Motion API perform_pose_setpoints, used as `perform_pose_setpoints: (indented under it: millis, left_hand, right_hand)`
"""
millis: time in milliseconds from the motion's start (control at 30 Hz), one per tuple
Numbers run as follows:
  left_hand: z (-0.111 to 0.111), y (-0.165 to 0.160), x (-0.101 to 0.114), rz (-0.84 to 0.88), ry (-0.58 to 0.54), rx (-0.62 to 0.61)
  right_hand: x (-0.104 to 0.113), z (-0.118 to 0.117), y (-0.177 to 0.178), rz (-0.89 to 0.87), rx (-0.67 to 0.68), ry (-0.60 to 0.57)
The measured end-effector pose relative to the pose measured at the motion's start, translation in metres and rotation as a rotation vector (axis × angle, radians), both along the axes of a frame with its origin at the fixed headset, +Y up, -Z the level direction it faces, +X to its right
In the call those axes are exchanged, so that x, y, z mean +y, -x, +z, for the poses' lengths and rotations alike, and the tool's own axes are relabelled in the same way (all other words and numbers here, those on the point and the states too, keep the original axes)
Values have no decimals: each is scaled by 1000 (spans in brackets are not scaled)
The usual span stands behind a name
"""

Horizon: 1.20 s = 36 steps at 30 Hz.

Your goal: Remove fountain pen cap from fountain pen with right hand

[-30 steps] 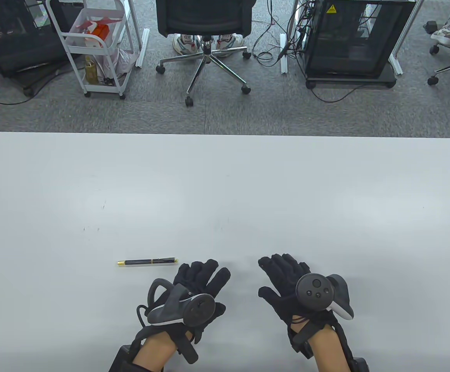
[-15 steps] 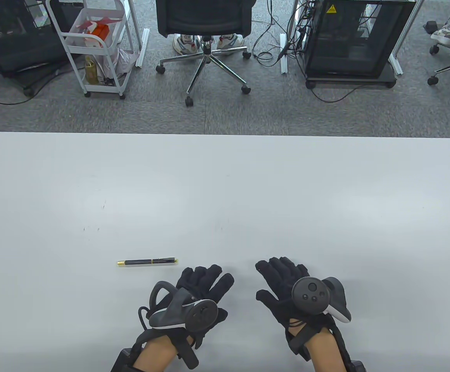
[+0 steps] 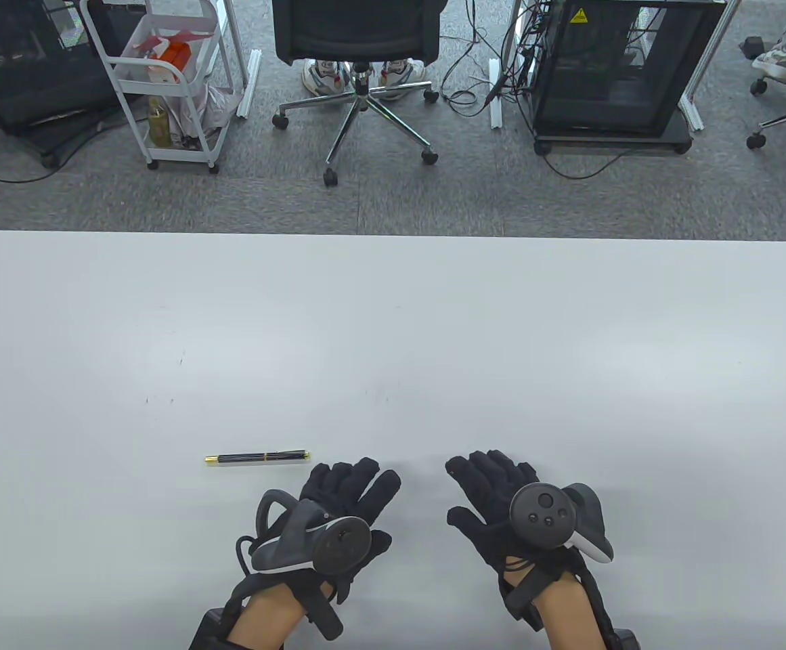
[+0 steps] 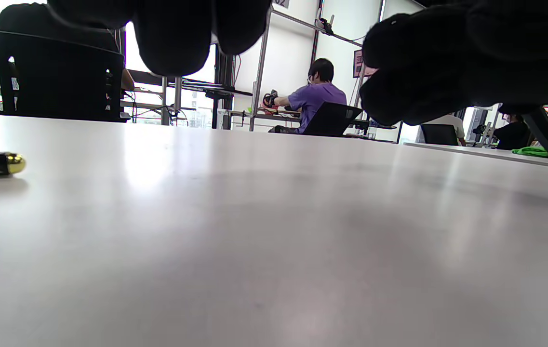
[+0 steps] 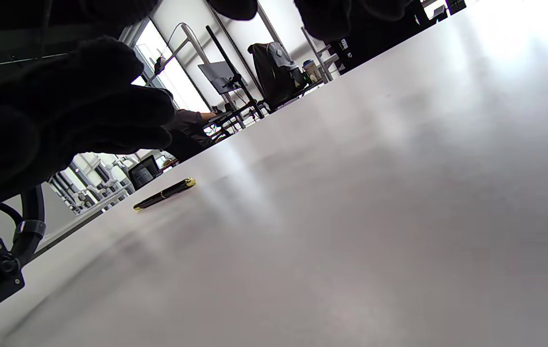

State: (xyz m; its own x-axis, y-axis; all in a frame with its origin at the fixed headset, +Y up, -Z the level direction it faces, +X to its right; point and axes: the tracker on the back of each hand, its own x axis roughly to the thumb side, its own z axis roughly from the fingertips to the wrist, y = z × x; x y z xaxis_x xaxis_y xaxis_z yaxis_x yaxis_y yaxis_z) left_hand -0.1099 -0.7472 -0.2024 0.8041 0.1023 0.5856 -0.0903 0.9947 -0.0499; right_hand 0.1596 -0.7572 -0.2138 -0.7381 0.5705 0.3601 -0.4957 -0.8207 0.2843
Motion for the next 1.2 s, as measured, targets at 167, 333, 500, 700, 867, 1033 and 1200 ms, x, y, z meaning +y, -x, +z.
perform_pose_setpoints:
  millis: [167, 333, 500, 700, 867, 1033, 1200]
  left_hand:
    - [-4, 14, 8, 62, -18, 71]
    - [-11, 38, 14, 101, -15, 189]
    - [-19, 65, 16, 142, 20, 306]
    - [-33, 92, 16, 72, 34, 469]
    - [-54, 104, 1, -161, 65, 557]
    - [-67, 116, -18, -350, 138, 612]
    - [-75, 123, -26, -377, 191, 643]
  right_hand:
    - [0, 0, 0, -11, 0, 0]
    - [1, 0, -1, -32, -9, 0]
    - [2, -1, -3, -34, -22, -7]
    - [2, -3, -2, -33, -13, -3]
    - [3, -5, -1, -28, -7, -8]
    - [3, -5, -4, -35, -12, -2]
    - [3, -5, -5, -39, -11, 7]
